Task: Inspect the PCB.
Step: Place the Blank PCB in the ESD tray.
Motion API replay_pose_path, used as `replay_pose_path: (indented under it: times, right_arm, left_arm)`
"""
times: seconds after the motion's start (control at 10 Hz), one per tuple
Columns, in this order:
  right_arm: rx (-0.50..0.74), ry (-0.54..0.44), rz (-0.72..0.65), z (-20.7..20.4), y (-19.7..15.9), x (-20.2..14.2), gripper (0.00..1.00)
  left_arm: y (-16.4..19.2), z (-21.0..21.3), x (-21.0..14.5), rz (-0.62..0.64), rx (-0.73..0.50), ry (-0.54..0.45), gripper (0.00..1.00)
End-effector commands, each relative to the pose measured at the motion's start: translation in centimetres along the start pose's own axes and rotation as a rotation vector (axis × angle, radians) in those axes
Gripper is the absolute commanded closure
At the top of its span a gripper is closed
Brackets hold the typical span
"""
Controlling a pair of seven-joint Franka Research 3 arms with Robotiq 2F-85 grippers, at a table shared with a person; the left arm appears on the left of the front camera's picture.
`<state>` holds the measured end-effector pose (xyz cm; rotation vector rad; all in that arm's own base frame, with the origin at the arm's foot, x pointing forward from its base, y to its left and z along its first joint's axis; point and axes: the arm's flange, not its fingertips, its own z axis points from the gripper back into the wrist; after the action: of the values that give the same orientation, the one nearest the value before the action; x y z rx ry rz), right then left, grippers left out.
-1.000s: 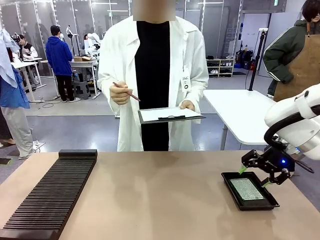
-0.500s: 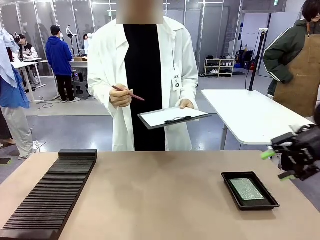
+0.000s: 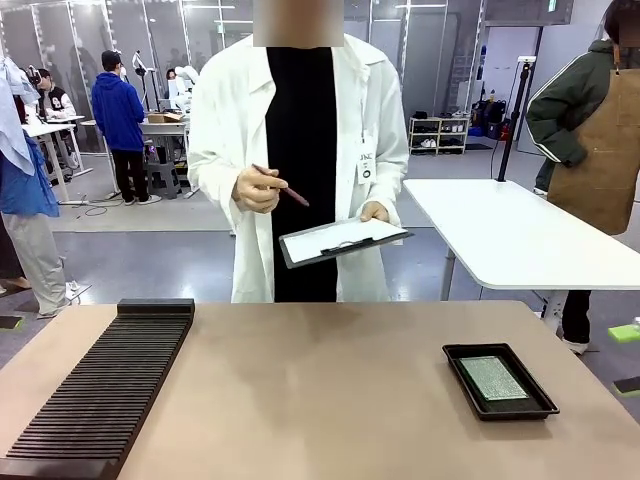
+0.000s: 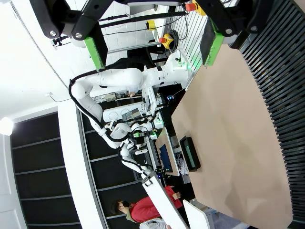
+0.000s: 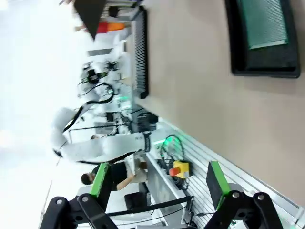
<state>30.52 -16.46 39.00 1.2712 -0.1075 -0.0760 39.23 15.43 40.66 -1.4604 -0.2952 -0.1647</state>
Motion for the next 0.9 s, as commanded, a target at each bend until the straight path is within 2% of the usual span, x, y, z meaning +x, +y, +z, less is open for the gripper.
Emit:
replay_pose_path:
  times: [0.0,0.2,0.4,0.5,0.8]
  right_arm:
    - [0.092,0.003,0.017,0.5,-1.8,0.0,0.00]
    - [0.174,0.029,0.039,0.2,-2.6,0.2,0.00]
    - [0.181,0.026,0.006,-0.8,-2.9,1.5,0.00]
    - [0.160,0.019,0.017,-0.4,-2.5,-0.4,0.00]
    - [0.160,0.019,0.017,-0.4,-2.5,-0.4,0.00]
  left_arm:
    - [-0.4,0.3,0.2,0.015,-0.002,0.019,0.00]
    - [-0.4,0.3,0.2,0.015,-0.002,0.019,0.00]
    - [-0.4,0.3,0.2,0.015,-0.002,0.019,0.00]
    - [-0.4,0.3,0.2,0.015,-0.002,0.019,0.00]
    - [-0.4,0.3,0.2,0.015,-0.002,0.019,0.00]
